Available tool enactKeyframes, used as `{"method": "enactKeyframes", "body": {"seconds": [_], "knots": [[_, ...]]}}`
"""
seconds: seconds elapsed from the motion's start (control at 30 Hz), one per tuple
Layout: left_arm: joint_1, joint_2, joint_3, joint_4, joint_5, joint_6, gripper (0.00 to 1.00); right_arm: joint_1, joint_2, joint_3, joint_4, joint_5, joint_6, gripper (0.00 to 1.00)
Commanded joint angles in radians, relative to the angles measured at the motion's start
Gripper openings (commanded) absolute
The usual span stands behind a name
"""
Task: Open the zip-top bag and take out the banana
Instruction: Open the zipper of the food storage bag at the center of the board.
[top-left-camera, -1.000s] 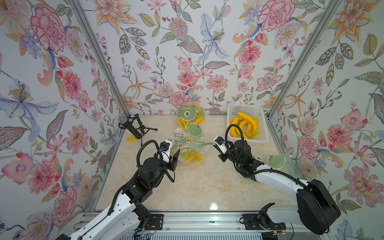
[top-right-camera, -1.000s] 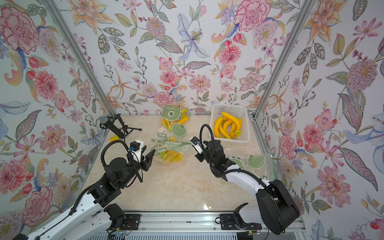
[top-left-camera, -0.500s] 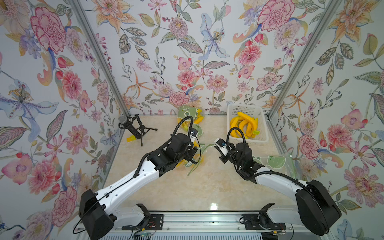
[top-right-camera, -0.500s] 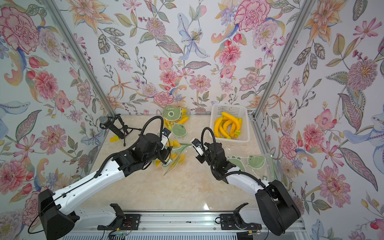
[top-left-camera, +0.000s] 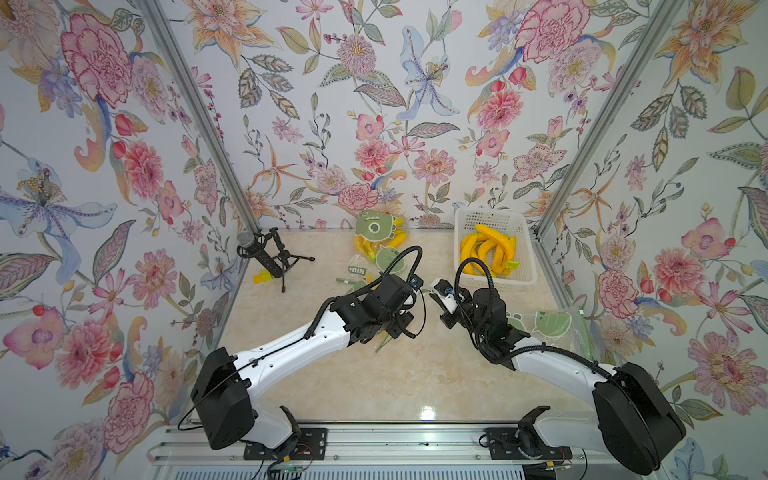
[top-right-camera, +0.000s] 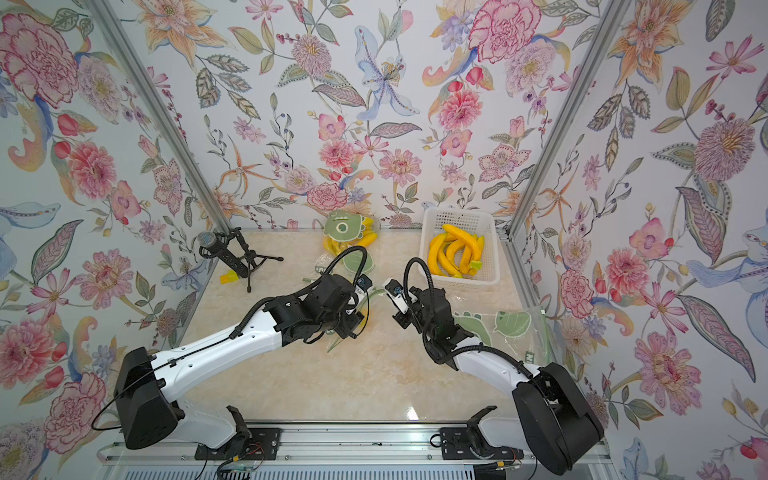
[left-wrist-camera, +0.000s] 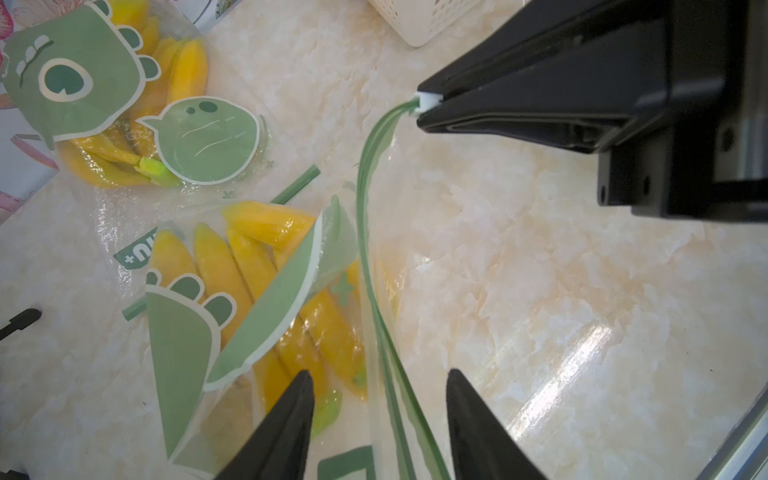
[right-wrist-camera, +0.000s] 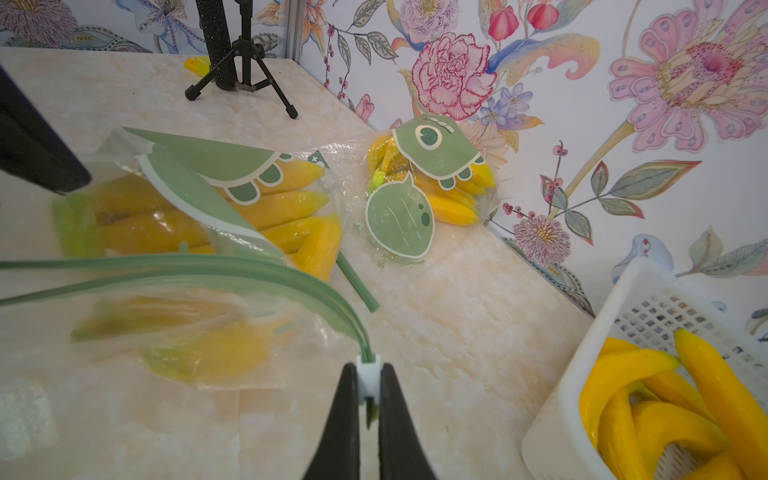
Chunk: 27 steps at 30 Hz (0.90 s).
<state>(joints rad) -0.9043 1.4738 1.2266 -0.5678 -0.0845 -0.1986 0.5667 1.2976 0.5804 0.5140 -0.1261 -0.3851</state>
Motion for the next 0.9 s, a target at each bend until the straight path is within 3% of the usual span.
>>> {"method": "enactKeyframes", "body": {"seconds": [0.0,0.27,0.43,0.87], "knots": [[-0.005,0.015,0.026,-0.053,-0.029,-0.031,0.48,-0.002,-0.023,-0.015,0.035,0.000,0.006,0.00],[-0.005,-0.023,0.017,-0.064,-0.048,-0.048,0.34,-0.002,-0.017,-0.019,0.034,0.001,0.005,0.00],[-0.005,-0.063,-0.006,-0.060,-0.031,-0.061,0.40,-0.002,-0.015,-0.019,0.031,0.000,0.006,0.00],[-0.007,-0.027,-0.054,-0.083,-0.037,-0.066,0.37,-0.002,-0.014,-0.017,0.029,0.000,0.006,0.00]]}}
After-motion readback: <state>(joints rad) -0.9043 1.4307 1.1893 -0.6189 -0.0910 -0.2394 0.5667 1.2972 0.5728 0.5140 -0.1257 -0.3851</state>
